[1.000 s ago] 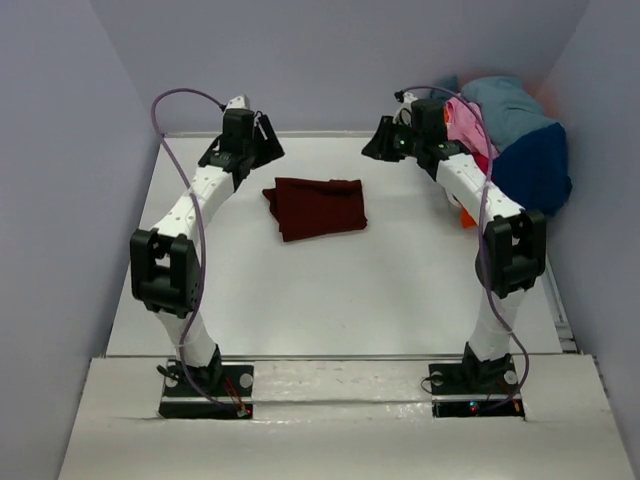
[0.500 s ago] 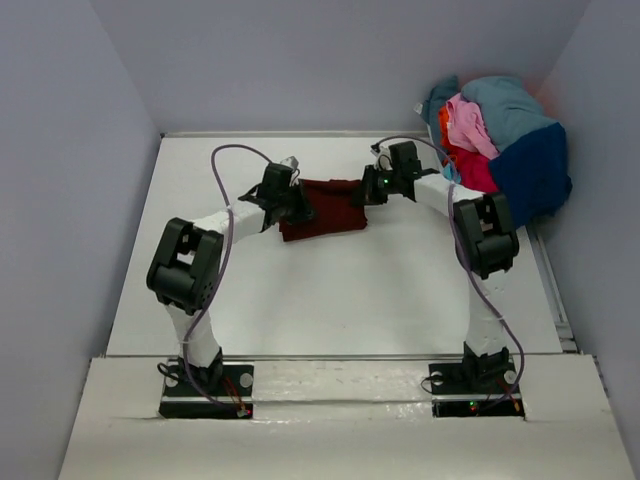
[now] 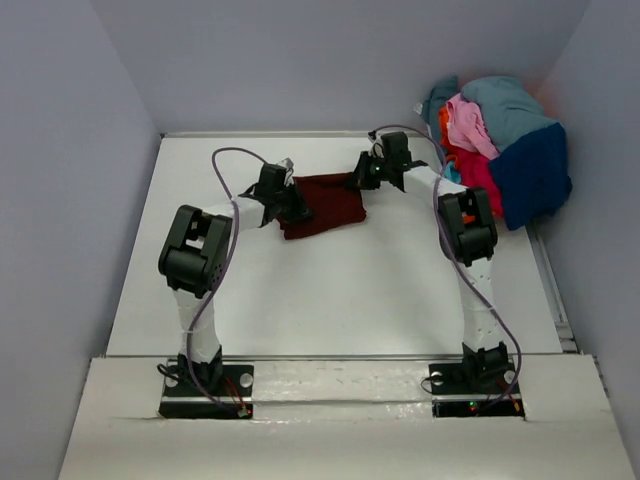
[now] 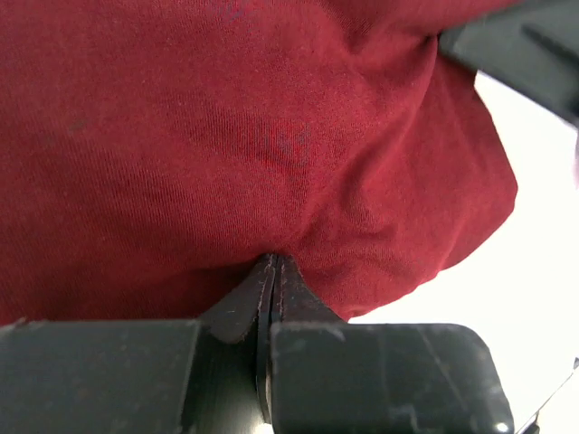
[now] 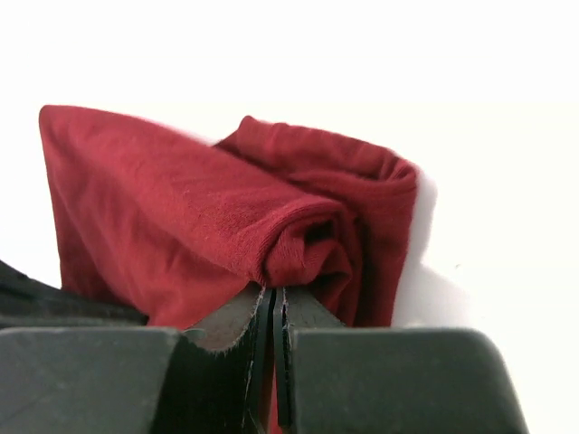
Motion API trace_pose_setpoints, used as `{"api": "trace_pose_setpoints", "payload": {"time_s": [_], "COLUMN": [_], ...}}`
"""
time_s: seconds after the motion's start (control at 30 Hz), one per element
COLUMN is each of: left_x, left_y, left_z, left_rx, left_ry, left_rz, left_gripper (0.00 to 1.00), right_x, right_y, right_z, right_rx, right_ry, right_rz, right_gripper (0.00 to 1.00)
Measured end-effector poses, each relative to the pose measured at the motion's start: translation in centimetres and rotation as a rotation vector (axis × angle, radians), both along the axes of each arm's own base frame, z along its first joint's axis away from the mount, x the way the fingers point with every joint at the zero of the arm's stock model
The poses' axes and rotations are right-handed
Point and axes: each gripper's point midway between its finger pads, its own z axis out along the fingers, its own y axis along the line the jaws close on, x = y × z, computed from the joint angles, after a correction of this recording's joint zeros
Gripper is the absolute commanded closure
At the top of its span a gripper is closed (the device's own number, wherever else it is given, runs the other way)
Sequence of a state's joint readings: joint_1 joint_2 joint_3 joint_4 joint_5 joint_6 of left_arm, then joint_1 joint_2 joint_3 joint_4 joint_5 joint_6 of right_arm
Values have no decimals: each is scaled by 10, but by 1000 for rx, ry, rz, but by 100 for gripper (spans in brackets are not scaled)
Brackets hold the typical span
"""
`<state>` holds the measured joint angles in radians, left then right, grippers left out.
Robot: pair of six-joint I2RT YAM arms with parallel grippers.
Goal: Fold and stack the t-shirts
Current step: Fold the long partially folded tshirt into a neat square
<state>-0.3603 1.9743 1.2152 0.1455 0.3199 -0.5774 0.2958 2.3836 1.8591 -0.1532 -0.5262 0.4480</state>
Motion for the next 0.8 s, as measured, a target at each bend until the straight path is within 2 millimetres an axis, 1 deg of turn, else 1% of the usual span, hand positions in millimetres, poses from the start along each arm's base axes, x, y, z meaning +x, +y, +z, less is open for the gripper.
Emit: {"api": "trace_pose_setpoints", "payload": {"time_s": [0.1,0.17,0.33,0.37,0.47,0.5,0.57,0.67,0.7,0.73,0.77,0.8], "left_x": [0,1,0,0,0,0,1,3,6,8,15,25], "left_y": [0,0,-1,-1,-1,-1,2,4,5,7,7,9], "left_z": [-3,-3,-6,-6,-6,-6,-6,0,7,13,22,38], "left_rx": [3,5,9,11,14,16,22,36,43,52,56,57], "left_ry": [1,-2,-5,-7,-11,-13,-12,-11,-18,-16,-33,-56], "left_rz": [-9,-15,-35,-38,-47,-51,-53,-71,-75,-78,-79,-77], "left_gripper": [94,94,94,94,94,94,94,93,90,88,84,73], "right_x": [11,22,42,46,73,77,86,87,85,80,74,69], "right_y": [1,4,11,13,23,24,27,27,27,25,23,21], "right_z": [0,3,9,11,25,26,34,43,51,52,59,68], "right_rx": [7,23,96,109,170,178,195,202,198,184,177,173], "right_ry": [-11,-32,-89,-94,-158,-164,-185,-198,-209,-206,-201,-205], "right_rz": [-25,-47,-89,-95,-111,-114,-117,-116,-113,-106,-101,-93], "right_gripper": [93,93,93,93,93,93,91,90,89,82,80,75]}}
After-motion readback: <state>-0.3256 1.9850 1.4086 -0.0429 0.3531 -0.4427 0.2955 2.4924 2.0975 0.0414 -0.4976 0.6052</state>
